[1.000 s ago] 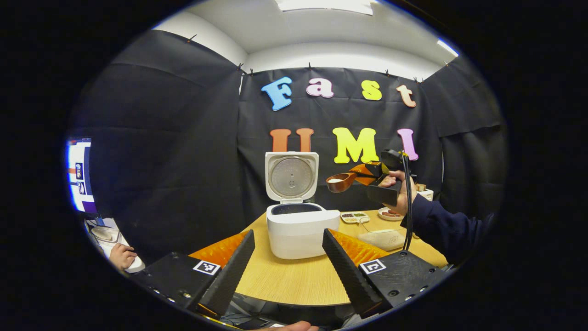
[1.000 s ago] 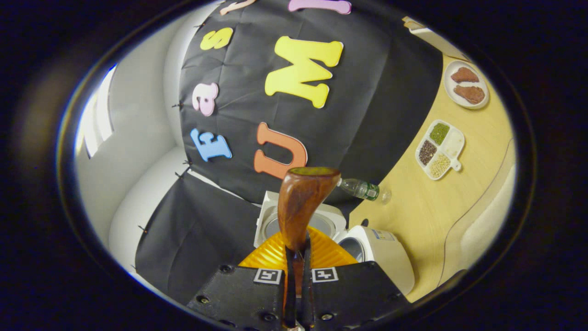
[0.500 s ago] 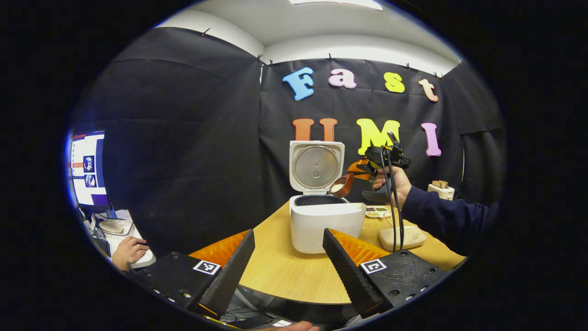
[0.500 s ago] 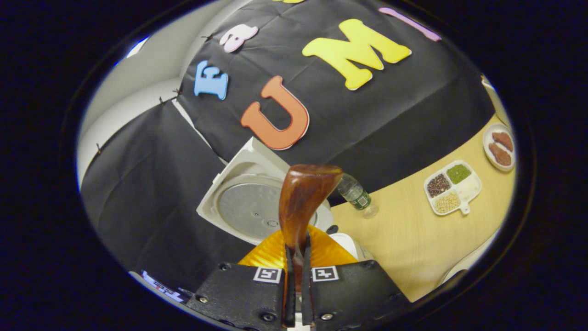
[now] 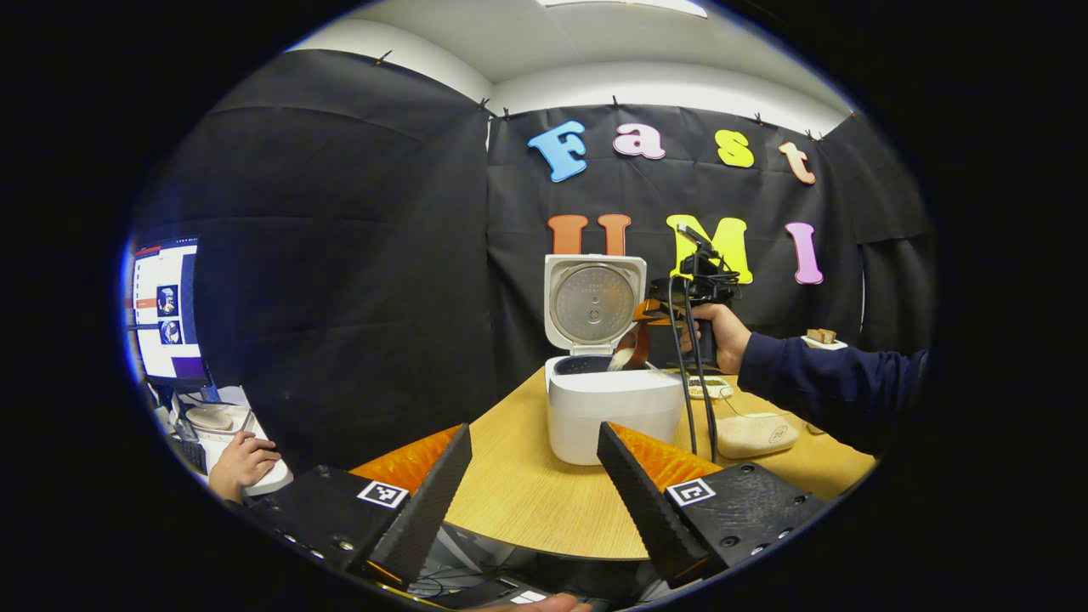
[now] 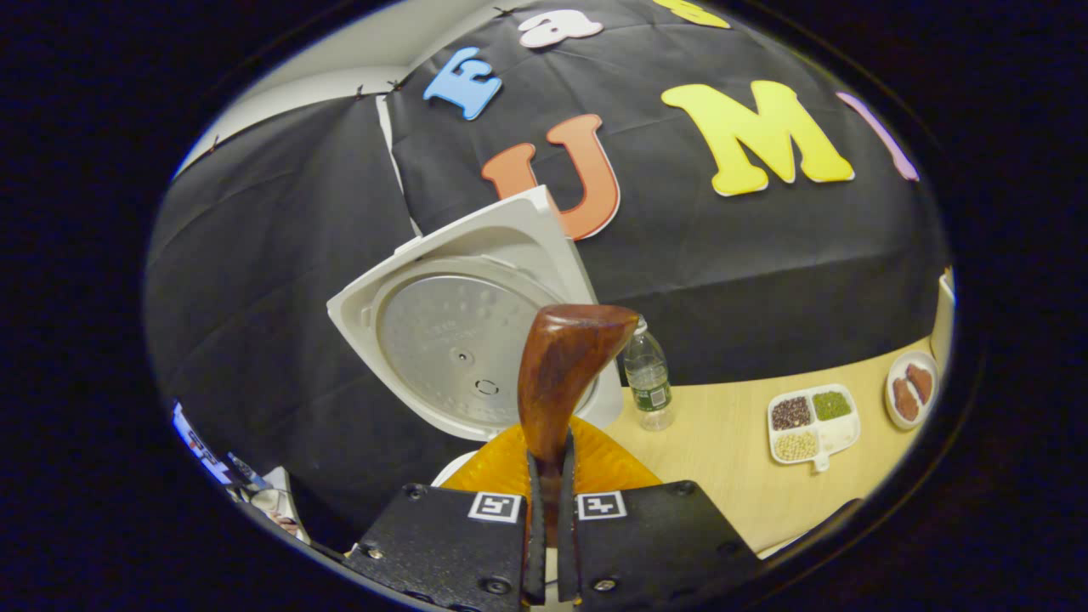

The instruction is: Close the left gripper, press the button to open the rice cooker; take a wooden spoon from the chopstick holder with the right hand, scoop a spoonful of rice and pour it into the rice cooker, then put the wooden spoon back into the chopstick holder.

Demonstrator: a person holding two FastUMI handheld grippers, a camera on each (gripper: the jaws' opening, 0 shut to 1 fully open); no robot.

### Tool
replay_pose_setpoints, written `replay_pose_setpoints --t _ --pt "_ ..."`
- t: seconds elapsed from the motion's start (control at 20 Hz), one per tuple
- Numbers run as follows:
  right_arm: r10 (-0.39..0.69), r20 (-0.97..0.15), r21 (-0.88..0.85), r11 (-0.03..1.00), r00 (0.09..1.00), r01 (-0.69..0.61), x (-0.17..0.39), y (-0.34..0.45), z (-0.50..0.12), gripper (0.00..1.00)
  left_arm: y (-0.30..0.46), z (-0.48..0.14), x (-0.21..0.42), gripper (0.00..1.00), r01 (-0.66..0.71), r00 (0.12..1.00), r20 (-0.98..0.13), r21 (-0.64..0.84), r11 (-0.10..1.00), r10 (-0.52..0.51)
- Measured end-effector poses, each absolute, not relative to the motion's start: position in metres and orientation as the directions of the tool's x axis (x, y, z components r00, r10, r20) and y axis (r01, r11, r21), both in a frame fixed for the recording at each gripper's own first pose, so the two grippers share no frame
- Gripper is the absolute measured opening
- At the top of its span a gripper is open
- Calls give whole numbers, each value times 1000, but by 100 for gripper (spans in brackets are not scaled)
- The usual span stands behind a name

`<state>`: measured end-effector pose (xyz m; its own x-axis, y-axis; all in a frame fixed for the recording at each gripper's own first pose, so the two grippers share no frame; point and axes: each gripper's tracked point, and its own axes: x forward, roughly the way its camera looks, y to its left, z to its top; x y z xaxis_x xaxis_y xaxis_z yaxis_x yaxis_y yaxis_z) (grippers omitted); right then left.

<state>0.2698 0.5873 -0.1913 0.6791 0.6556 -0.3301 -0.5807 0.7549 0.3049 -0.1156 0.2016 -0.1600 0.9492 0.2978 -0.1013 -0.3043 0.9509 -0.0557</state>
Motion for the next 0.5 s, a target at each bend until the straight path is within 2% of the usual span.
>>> replay_pose_setpoints --t 0.5 --pt "637 -333 -131 699 695 -703 246 611 -180 11 198 -165 -106 95 -286 955 -108 -80 955 277"
